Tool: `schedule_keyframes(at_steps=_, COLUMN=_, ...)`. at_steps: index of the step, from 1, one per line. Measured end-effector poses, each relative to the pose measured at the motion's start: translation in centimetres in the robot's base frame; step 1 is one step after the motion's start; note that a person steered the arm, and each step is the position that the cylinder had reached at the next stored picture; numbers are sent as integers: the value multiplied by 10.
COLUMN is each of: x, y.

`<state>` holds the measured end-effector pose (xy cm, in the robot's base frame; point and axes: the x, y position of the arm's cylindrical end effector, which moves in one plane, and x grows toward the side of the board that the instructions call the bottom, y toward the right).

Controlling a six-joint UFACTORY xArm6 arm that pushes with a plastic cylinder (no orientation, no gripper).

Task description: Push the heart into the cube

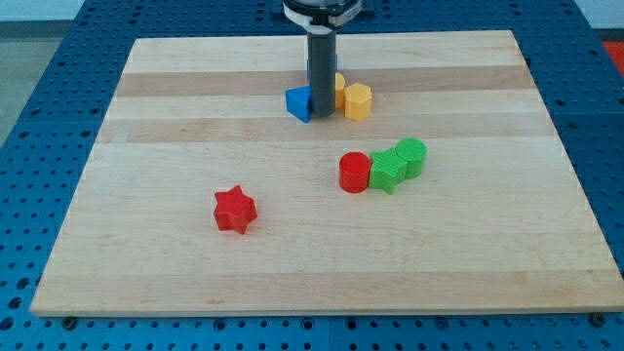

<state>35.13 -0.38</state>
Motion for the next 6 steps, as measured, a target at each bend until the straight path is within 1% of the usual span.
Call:
schedule_keyframes(at_steps=1, x=15, y=0)
schedule_keyframes(at_steps=2, x=55, y=2)
schedule_keyframes(at_steps=3, x=92, y=21)
schedule_keyframes(at_steps=4, x=35, y=52)
schedule_keyframes(at_steps=5, x=20, y=50)
schedule_keyframes(at_steps=6, x=20, y=45)
